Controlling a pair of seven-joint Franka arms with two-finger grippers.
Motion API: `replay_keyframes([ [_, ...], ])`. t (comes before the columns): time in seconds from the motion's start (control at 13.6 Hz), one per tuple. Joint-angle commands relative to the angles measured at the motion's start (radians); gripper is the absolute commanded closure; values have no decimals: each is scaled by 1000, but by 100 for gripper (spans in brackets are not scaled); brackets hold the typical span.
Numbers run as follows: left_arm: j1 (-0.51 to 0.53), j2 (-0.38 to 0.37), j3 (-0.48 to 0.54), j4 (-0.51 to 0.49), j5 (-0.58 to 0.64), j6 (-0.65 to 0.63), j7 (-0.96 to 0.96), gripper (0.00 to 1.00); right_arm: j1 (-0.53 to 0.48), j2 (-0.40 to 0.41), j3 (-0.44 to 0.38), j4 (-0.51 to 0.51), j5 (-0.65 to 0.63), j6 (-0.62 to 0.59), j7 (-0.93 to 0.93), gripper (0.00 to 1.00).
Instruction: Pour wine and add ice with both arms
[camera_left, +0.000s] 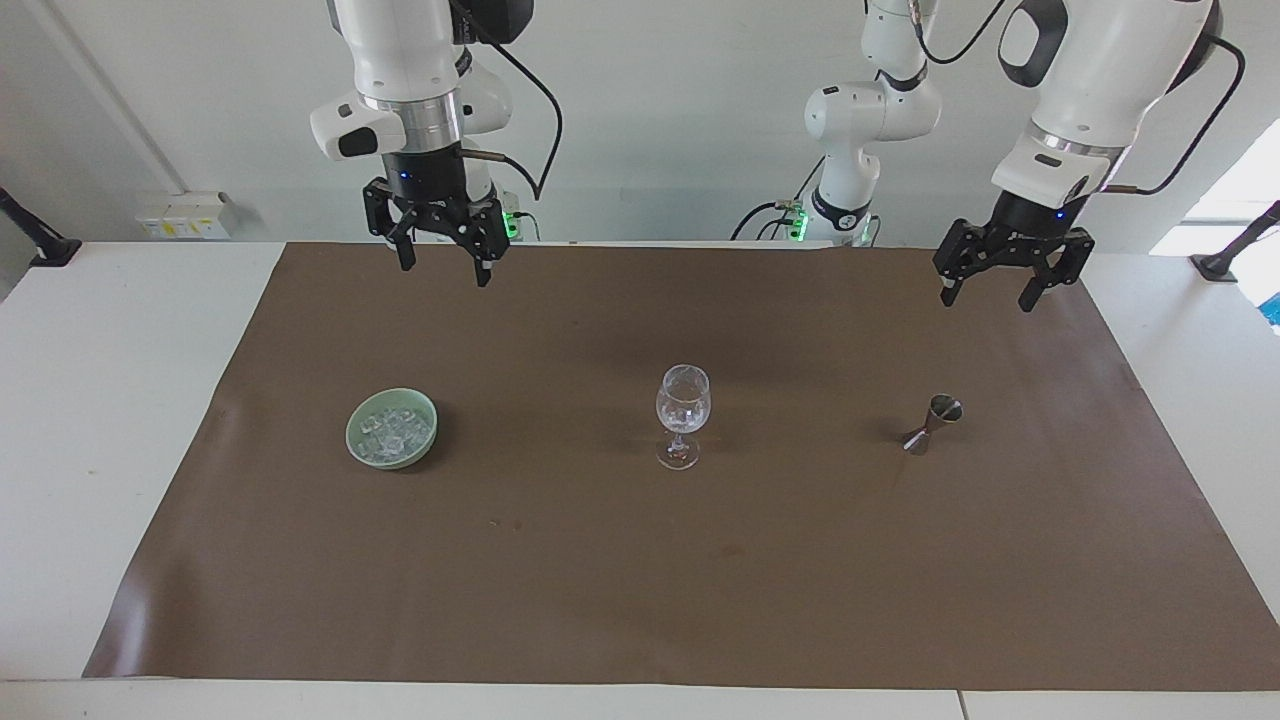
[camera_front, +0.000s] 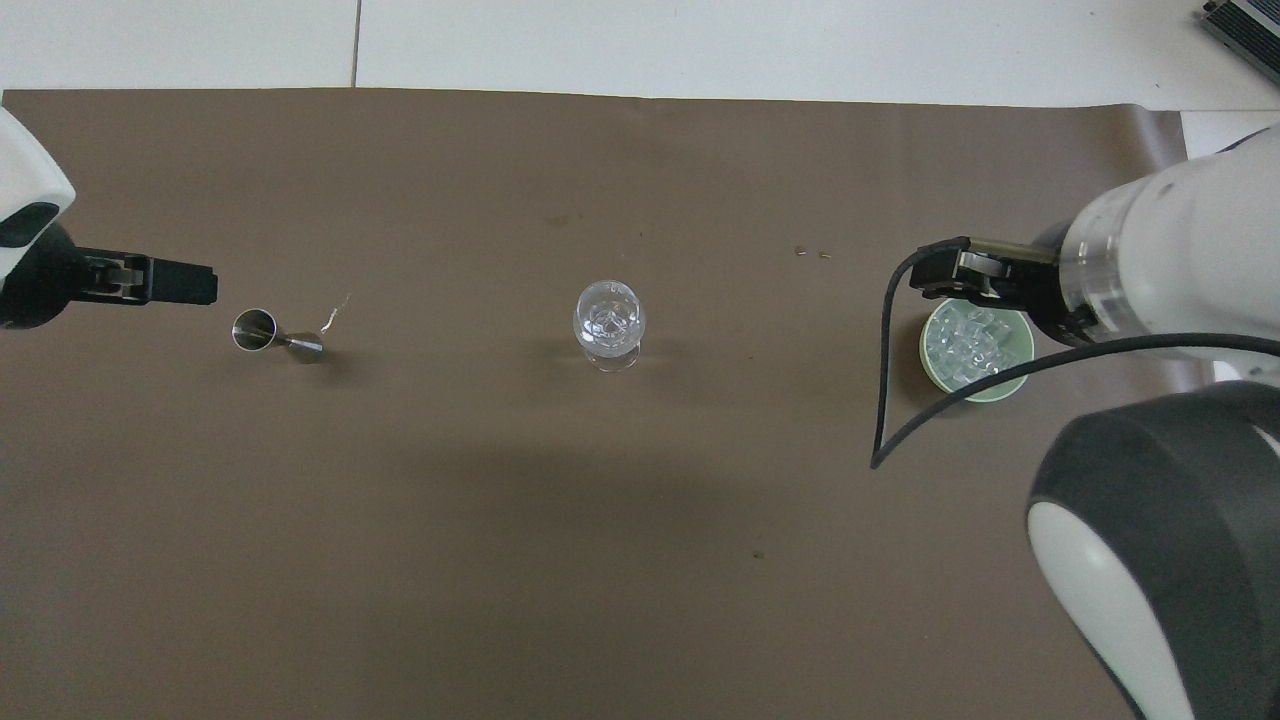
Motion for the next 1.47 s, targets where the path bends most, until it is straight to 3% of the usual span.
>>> replay_keyframes([
  [0.0, -17, 22, 13, 83, 26, -77, 7, 0, -18, -35, -50, -3, 24, -53, -133, 0],
  [0.29, -11, 50, 13, 167, 24, -173, 7, 0, -43, -41, -128, -6, 78, -79, -254, 0],
  [0.51, -18, 48, 26, 167, 21, -186, 11, 0, -59, -51, -180, -23, 78, -79, -335, 0],
  [0.66, -73, 44, 99, 167, 23, -186, 14, 0, -62, -52, -207, -48, 78, -70, -368, 0],
  [0.81, -121, 38, 159, 167, 23, -201, 14, 0, -57, -77, -208, -97, 78, -53, -386, 0],
  [1.25, -94, 38, 156, 151, 20, -230, 13, 0, -60, -80, -213, -88, 128, -124, -355, 0],
  [1.4, -92, 18, 159, 103, 20, -217, 14, 0, -60, -80, -210, -83, 130, -135, -323, 0],
])
